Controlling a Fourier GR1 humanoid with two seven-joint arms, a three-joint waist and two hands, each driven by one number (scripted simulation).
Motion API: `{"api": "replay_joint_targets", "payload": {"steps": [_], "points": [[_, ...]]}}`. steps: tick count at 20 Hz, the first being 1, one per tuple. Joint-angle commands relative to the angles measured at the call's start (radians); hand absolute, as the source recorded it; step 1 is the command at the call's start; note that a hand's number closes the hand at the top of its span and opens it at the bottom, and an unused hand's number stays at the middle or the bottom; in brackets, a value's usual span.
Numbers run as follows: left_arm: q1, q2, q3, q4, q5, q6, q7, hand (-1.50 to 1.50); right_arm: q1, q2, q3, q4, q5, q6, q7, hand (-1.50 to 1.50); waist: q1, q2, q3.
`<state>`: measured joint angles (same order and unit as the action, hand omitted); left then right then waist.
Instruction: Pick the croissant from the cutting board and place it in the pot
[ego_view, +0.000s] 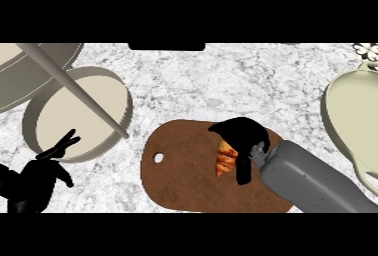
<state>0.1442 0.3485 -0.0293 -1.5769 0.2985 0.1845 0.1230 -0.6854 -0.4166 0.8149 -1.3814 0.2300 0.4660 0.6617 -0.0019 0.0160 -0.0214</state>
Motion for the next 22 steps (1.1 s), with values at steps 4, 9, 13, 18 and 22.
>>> {"api": "replay_joint_targets", "payload": {"steps": [4,9,13,18,22], "points": [[-0.238,-0.02,0.015,-0.106,-0.022,0.018,-0.094,0.0,-0.009,0.041,0.065,0.002,0.064,-0.016,-0.123,1.5,-0.022,-0.011,0.023],[-0.22,-0.039,0.0,-0.095,-0.034,0.012,-0.108,0.0,0.013,0.065,0.104,0.037,0.126,-0.063,-0.161,1.5,-0.017,-0.009,0.022],[-0.246,-0.027,0.024,-0.089,-0.037,0.02,-0.088,0.0,0.004,0.081,0.107,0.039,0.171,-0.102,-0.162,1.5,-0.03,-0.013,0.023],[-0.219,-0.047,0.011,-0.077,-0.06,0.015,-0.123,0.0,-0.041,0.049,0.099,0.043,0.274,-0.169,-0.148,1.5,-0.035,-0.017,0.022],[-0.198,-0.035,0.035,-0.084,-0.05,0.004,-0.117,0.0,-0.048,0.151,0.052,-0.027,0.312,-0.293,-0.039,1.5,-0.054,-0.03,0.022]]}}
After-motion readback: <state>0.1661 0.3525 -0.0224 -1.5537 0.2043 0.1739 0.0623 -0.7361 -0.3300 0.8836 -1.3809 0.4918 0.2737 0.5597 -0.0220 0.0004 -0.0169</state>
